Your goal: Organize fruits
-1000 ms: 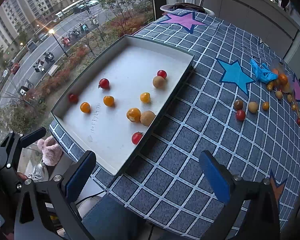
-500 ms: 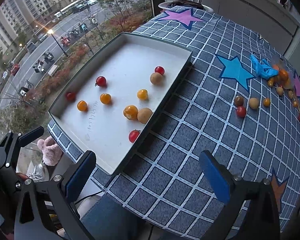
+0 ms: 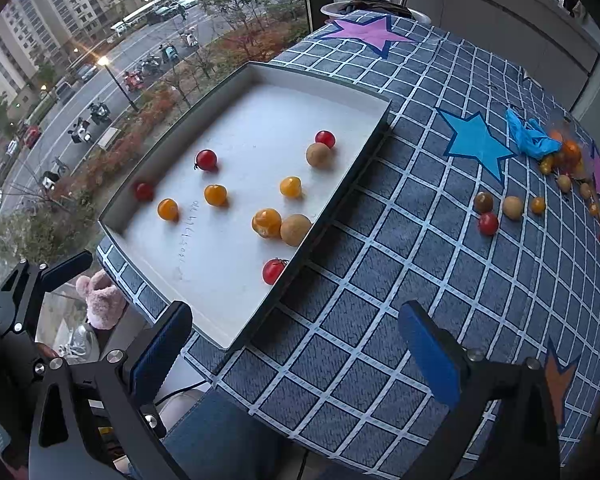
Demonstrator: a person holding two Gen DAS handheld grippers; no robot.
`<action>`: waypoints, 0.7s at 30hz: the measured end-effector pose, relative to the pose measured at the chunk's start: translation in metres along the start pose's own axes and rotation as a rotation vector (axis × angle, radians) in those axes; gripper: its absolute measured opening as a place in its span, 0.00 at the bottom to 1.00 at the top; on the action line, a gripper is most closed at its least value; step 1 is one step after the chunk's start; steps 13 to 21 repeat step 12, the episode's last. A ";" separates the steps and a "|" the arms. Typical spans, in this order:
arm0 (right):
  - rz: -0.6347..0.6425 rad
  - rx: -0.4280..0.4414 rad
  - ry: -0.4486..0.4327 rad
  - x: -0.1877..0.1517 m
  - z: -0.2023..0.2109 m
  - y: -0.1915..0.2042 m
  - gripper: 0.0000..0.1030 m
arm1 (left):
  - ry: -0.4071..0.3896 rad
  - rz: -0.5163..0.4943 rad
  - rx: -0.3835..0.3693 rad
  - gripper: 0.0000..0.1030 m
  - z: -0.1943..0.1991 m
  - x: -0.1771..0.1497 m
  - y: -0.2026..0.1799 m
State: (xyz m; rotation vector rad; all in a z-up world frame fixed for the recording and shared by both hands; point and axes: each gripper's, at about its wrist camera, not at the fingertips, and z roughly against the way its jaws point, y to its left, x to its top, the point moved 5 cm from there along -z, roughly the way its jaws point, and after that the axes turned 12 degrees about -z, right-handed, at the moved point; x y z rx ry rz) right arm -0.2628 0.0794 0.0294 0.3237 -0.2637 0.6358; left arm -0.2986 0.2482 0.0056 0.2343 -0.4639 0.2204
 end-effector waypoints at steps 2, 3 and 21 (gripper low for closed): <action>0.000 0.000 0.003 0.000 -0.001 0.000 1.00 | 0.001 0.006 -0.002 1.00 0.000 0.000 0.001; 0.000 -0.001 0.004 -0.001 -0.002 0.000 1.00 | 0.002 0.008 -0.003 1.00 0.000 0.000 0.001; 0.008 0.001 0.007 -0.001 -0.004 0.001 1.00 | -0.028 -0.009 -0.012 1.00 0.004 0.000 0.000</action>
